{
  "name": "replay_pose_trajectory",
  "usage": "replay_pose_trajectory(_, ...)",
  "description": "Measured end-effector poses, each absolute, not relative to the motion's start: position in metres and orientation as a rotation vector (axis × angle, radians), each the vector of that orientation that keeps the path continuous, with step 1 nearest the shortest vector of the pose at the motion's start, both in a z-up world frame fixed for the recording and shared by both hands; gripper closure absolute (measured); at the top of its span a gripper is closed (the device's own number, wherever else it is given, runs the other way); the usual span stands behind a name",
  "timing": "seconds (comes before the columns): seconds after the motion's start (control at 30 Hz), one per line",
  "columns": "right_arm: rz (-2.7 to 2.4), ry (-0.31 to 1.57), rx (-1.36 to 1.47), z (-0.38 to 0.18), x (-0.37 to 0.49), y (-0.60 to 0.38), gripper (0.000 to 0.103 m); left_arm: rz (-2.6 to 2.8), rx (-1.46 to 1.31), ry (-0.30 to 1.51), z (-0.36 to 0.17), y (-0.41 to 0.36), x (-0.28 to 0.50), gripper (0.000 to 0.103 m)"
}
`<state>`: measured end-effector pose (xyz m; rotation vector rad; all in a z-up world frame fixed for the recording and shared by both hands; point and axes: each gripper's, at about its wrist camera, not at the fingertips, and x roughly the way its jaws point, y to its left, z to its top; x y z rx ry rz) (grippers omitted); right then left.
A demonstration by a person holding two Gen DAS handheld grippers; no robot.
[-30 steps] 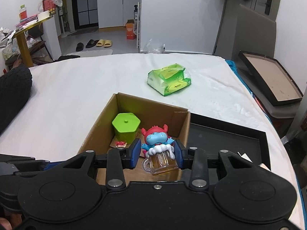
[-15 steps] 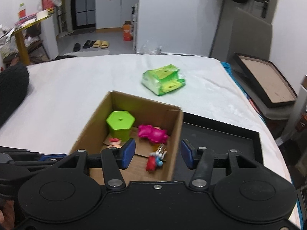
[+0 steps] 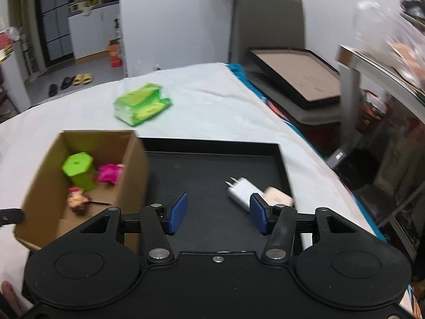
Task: Organize rigid objects
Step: 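Grasp the lavender square toy on the tray with the right gripper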
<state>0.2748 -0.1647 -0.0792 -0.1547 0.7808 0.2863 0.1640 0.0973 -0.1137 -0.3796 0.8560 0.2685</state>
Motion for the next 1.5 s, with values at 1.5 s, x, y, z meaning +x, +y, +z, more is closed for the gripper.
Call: replay_pose_trajectory(1.5, 0.192, 0.918, -0.092, -0.146, 0.350, -0.195, 0.063, 0.314, -0.360, 0.862, -0.116, 0.089, 0.178, 0.065)
